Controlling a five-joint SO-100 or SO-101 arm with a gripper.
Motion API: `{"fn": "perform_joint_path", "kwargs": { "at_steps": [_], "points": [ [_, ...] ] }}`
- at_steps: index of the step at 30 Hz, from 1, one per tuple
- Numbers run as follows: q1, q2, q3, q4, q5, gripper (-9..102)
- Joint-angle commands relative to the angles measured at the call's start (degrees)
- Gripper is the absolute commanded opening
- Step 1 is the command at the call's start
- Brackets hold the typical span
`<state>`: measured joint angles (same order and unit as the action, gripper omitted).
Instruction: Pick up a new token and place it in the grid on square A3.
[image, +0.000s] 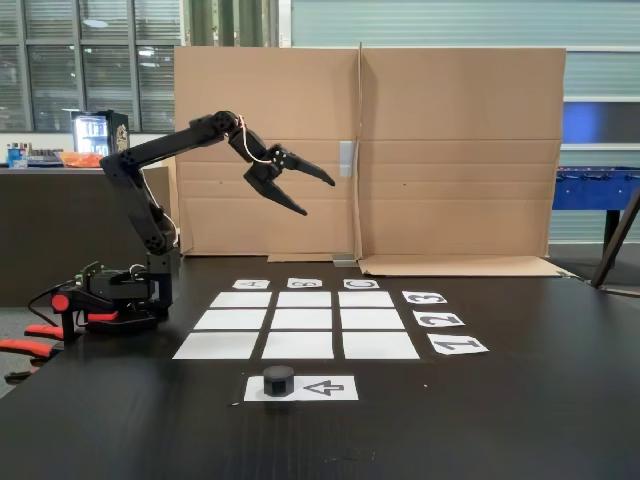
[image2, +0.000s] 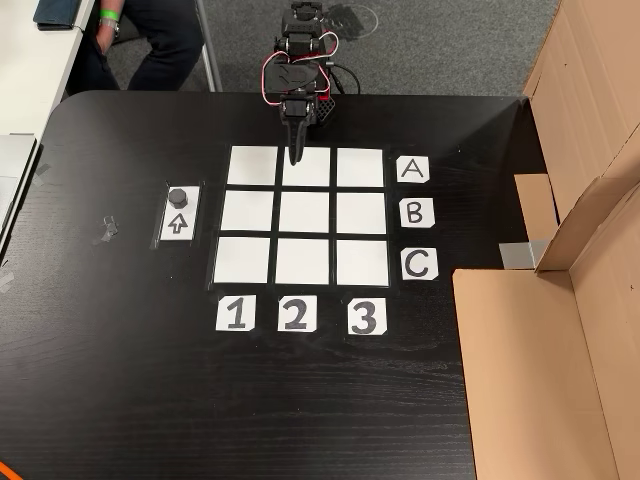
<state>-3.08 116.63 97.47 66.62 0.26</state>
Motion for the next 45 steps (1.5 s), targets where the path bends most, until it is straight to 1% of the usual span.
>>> {"fn": "perform_joint_path", "kwargs": {
  "at_steps": [1,25,31,45],
  "points": [
    [0.26,1.58,0.09,-0.97,-0.26,31],
    [0.09,1.14,0.09,-0.09,-0.44,31],
    [4.66,-1.93,-4.22,1.23,-0.26,31],
    [14.33,-20.21,-16.96,3.69,-1.14,31]
  ]
}}
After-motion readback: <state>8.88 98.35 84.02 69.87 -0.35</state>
